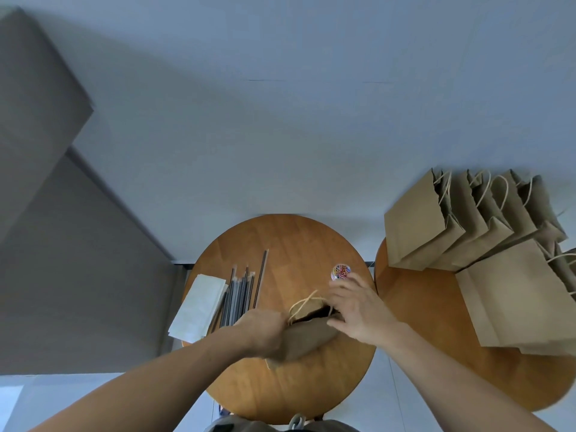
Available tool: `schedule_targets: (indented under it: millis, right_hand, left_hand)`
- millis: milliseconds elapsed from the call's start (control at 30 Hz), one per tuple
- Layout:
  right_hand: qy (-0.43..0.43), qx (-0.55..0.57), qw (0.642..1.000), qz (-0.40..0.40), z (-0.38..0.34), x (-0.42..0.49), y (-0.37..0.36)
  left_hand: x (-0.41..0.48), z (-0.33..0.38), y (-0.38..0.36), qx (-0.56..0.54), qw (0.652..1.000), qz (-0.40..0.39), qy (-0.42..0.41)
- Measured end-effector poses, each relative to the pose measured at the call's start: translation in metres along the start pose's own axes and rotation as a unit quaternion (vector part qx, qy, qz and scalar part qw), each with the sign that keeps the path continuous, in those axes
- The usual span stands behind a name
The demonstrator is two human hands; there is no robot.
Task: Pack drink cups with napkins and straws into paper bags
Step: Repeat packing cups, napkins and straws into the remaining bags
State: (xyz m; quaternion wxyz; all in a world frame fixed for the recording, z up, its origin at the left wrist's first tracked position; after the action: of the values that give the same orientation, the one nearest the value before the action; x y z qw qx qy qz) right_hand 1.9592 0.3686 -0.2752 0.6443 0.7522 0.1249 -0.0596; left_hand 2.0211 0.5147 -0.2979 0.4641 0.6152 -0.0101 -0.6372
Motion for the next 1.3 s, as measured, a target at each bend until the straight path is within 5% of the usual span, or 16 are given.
schedule_targets:
  millis: [100, 400, 533, 633, 733, 800, 933, 1300]
  right_hand:
    - [-0.02, 0.071, 0.992, -0.099, 0.003, 0.001, -0.022]
    - [-0.024, 0.12, 0.991, -0.062, 0.011, -0.002, -0.021]
    - [-0.041, 0.168, 0.98, -0.098, 0.019, 0.0, -0.025]
    - [-0.06, 0.301, 0.939, -0.154, 0.032, 0.004, -0.03]
    - [-0.115, 0.47, 0.871, -0.087, 0.075, 0.013, -0.027]
    - [-0.188, 0.418, 0.887, -0.056, 0.114, 0.022, -0.033]
    - [-0.273, 0.242, 0.922, -0.128, 0.169, 0.052, -0.075]
    - [-0.266, 0.12, 0.924, -0.246, 0.197, 0.111, -0.166]
  left_hand:
    - [0.003, -0.003, 0.008, -0.002, 1.0, 0.017, 0.014]
    - [0.02, 0.001, 0.015, 0.022, 0.99, 0.108, 0.084]
    - [0.027, -0.006, 0.015, -0.01, 0.989, 0.146, 0.035]
    - [0.033, -0.015, 0.013, -0.052, 0.991, 0.127, 0.001]
    - [0.04, -0.03, 0.021, -0.128, 0.984, 0.123, -0.008]
    - [0.046, -0.033, 0.03, -0.166, 0.978, 0.124, -0.026]
    - [0.063, -0.029, 0.041, -0.207, 0.972, 0.094, -0.063]
    - [0.093, -0.046, 0.035, -0.282, 0.957, 0.054, -0.036]
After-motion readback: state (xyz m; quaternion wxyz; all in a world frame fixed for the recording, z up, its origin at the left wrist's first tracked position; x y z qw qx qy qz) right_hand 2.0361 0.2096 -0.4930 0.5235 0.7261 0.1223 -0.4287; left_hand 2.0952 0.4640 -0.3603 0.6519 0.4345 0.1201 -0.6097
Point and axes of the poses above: each hand's wrist, its own x-axis towards the middle knuckle, its own y-axis out of the back of the hand, z = x × y, the point moved 8 cm from there along x, towards the middle knuckle, and after that the axes turned 13 degrees about -z, right-handed, at the moved point
